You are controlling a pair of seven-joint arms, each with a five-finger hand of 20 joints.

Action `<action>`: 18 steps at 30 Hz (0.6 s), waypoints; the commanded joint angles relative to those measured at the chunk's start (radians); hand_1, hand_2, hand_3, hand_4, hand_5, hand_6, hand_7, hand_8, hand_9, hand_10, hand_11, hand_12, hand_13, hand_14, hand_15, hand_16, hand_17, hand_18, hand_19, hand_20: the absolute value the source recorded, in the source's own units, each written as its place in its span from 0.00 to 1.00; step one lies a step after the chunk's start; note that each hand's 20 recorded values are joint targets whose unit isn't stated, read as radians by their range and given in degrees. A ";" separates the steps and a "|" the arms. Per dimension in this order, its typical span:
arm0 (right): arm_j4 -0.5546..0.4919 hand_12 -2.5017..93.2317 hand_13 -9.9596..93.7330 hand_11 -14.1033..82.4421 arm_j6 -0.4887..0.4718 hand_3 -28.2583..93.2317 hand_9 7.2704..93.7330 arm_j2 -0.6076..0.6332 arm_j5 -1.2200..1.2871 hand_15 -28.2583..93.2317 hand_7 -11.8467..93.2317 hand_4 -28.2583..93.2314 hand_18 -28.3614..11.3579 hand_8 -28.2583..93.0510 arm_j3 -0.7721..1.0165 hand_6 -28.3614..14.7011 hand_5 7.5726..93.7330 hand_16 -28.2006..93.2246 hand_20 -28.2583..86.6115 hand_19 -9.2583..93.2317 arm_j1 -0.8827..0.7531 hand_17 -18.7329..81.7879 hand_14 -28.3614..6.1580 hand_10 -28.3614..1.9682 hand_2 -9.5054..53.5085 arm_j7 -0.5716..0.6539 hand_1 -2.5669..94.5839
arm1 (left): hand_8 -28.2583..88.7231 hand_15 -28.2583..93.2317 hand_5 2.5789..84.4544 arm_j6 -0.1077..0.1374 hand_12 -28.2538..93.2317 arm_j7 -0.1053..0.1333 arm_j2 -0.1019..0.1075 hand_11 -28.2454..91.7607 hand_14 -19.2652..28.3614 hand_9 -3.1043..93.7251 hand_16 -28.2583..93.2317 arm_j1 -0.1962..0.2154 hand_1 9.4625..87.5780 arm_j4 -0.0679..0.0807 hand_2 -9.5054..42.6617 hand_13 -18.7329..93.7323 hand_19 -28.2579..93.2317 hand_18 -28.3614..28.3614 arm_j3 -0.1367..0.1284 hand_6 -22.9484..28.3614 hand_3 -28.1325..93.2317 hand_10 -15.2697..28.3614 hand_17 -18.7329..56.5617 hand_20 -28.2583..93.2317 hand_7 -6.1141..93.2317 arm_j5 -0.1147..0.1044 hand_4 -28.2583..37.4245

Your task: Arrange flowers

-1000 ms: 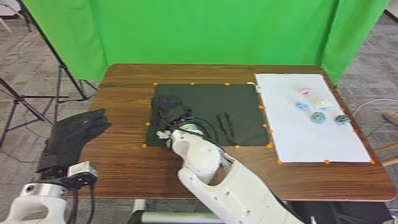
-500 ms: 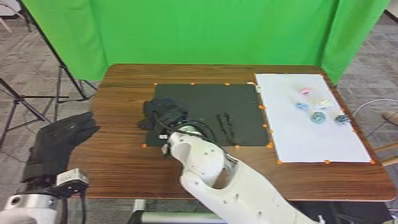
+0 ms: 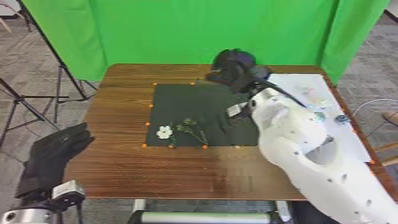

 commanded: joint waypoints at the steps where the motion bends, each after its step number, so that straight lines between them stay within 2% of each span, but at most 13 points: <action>1: 0.068 0.21 0.69 0.40 0.031 0.91 0.63 0.230 -0.026 0.83 0.31 0.01 0.20 0.14 0.224 0.48 0.60 0.39 0.44 1.00 -0.272 0.56 0.43 0.33 0.22 0.080 0.30 | 0.17 0.71 0.57 -0.008 0.31 -0.022 -0.005 0.52 0.99 0.44 0.14 -0.023 0.23 -0.007 0.28 0.41 0.69 0.88 0.029 0.73 0.92 0.84 0.12 0.35 0.21 0.015 0.23; 3: 0.086 0.21 0.69 0.40 0.053 0.92 0.63 0.250 -0.031 0.83 0.31 0.01 0.21 0.14 0.268 0.49 0.59 0.39 0.46 1.00 -0.313 0.57 0.44 0.34 0.21 0.094 0.30 | 0.17 0.70 0.57 -0.013 0.31 -0.023 -0.005 0.53 0.99 0.44 0.14 -0.030 0.23 -0.005 0.28 0.41 0.69 0.88 0.037 0.73 0.92 0.84 0.12 0.35 0.21 0.016 0.23; 6: 0.111 0.20 0.71 0.40 0.062 0.91 0.63 0.270 -0.047 0.83 0.31 0.00 0.23 0.14 0.342 0.49 0.59 0.39 0.48 1.00 -0.387 0.62 0.46 0.36 0.19 0.110 0.30 | 0.17 0.70 0.57 -0.025 0.31 -0.047 -0.014 0.53 0.99 0.44 0.14 -0.046 0.23 -0.003 0.28 0.41 0.69 0.88 0.046 0.73 0.92 0.84 0.12 0.35 0.21 0.028 0.23; 9: 0.138 0.20 0.73 0.39 0.063 0.89 0.62 0.284 -0.056 0.83 0.31 0.00 0.27 0.14 0.392 0.49 0.59 0.39 0.51 1.00 -0.444 0.67 0.49 0.36 0.17 0.141 0.30 | 0.17 0.71 0.57 -0.024 0.31 -0.047 -0.014 0.53 0.99 0.44 0.14 -0.048 0.23 -0.001 0.28 0.41 0.69 0.88 0.050 0.73 0.92 0.84 0.12 0.35 0.21 0.026 0.23; 13: 0.170 0.20 0.74 0.37 0.034 0.89 0.60 0.268 -0.069 0.83 0.31 0.00 0.27 0.14 0.418 0.48 0.58 0.39 0.52 1.00 -0.462 0.68 0.50 0.35 0.16 0.173 0.29 | 0.17 0.71 0.57 -0.019 0.31 -0.044 -0.018 0.53 0.99 0.44 0.14 -0.042 0.23 -0.002 0.28 0.41 0.70 0.88 0.050 0.74 0.92 0.85 0.12 0.36 0.21 0.022 0.23; 16: 0.189 0.20 0.73 0.36 0.007 0.89 0.59 0.249 -0.059 0.83 0.31 0.00 0.27 0.14 0.428 0.48 0.57 0.40 0.52 1.00 -0.462 0.68 0.50 0.34 0.16 0.184 0.29 | 0.17 0.71 0.57 -0.030 0.31 -0.058 -0.026 0.53 0.99 0.44 0.14 -0.050 0.23 -0.001 0.28 0.41 0.70 0.88 0.049 0.73 0.92 0.85 0.12 0.36 0.21 0.028 0.23; 18: 0.204 0.20 0.73 0.35 -0.008 0.89 0.59 0.235 -0.066 0.83 0.30 0.00 0.27 0.14 0.424 0.48 0.56 0.40 0.52 1.00 -0.450 0.67 0.50 0.34 0.15 0.185 0.29 | 0.17 0.71 0.57 -0.032 0.31 -0.057 -0.029 0.53 0.99 0.44 0.14 -0.054 0.23 0.000 0.28 0.41 0.70 0.88 0.052 0.73 0.92 0.85 0.12 0.36 0.21 0.032 0.23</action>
